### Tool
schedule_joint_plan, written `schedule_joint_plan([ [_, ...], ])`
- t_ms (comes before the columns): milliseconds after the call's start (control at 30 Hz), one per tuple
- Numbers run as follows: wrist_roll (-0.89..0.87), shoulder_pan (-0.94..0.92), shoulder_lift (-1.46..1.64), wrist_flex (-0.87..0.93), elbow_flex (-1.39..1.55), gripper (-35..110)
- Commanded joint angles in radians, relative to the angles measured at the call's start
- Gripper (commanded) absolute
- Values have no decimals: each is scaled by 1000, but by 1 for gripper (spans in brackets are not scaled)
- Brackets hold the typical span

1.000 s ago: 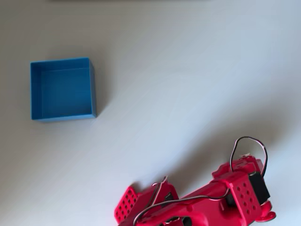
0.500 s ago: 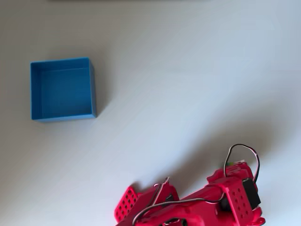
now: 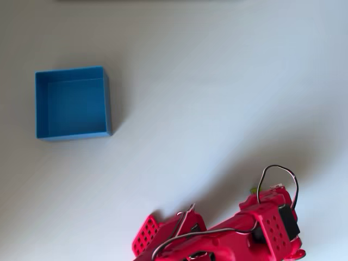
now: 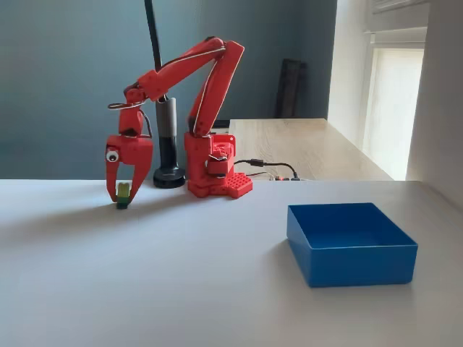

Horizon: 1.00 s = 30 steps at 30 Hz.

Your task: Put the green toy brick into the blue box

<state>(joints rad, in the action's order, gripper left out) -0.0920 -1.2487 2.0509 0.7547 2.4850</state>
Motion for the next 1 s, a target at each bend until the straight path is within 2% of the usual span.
schedule_joint_plan([
  [0,-6,114,15,-20,-106,0],
  [233,35,368,18,-18,-249,0],
  [500,110,747,28,-18,-396,0],
  [967,305,1387,29,-21,-394,0],
])
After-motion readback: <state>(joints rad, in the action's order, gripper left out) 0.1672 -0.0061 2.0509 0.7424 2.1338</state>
